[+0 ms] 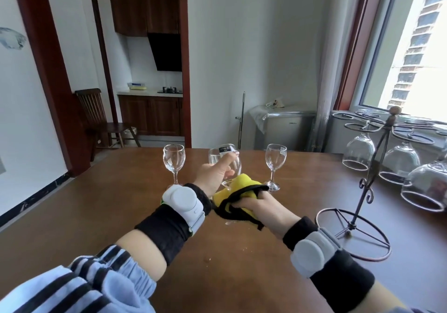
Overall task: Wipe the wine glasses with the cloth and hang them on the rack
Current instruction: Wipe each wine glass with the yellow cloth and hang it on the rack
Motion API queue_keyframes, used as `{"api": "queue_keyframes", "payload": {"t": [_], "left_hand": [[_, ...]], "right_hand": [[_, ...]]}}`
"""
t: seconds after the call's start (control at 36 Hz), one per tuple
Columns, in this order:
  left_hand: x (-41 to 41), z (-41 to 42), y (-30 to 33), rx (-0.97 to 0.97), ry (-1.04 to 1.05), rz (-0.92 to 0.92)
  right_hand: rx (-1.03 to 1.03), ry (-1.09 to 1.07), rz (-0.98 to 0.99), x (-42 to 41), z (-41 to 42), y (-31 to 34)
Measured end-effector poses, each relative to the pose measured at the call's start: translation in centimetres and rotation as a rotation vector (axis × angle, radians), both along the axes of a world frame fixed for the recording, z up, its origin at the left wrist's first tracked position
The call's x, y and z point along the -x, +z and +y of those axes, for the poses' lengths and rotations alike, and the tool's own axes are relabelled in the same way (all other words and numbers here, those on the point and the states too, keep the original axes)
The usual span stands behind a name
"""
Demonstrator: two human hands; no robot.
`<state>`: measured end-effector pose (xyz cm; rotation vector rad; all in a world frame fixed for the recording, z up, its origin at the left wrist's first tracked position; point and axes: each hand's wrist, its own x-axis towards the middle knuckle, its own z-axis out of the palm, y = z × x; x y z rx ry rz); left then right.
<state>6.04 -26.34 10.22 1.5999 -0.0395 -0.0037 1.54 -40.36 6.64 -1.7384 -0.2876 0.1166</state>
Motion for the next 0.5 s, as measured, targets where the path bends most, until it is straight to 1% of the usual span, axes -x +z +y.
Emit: {"api": "queue_keyframes", "payload": {"t": [0.06,0.11,0.17,0.19,0.22,0.31,0.42,0.47,0.5], "left_hand": [[-0.5,0.9,-0.2,0.019,0.03,0.004],[-0.9,1.6,-0.3,0.076,0.049,0.005],[-1.1,2.0,-0.3,0.112,0.063,0.003],[-1.3,2.0,-0.3,0.12,0.075,0.009],[-1.2,1.9,-0.1,0.122,0.094,0.021],[-1.0,1.1,-0.2,0.096,0.134,0.042],[-0.7,-0.5,-0.6,0.069,0.165,0.01],[-0.7,-0.8,-0.5,0.072,0.147,0.003],[-0.7,-0.7,-0.4,0.094,0.121,0.013]], "right_hand": [[-0.117,0.024,0.039,-0.2,-0.9,-0.1],[-0.269,0.033,0.123,-0.1,-1.6,-0.2],[-0.314,0.053,0.153,0.1,-1.9,-0.5],[-0.282,0.083,0.127,0.3,-1.9,-0.6],[-0.203,0.113,0.067,0.4,-1.7,-0.7],[0.185,0.152,-0.179,0.8,0.0,-1.6],[0.491,0.015,-0.351,0.8,1.0,-2.1],[0.536,0.015,-0.351,0.5,0.4,-2.1],[0.508,0.022,-0.316,0.3,0.1,-2.2]]}}
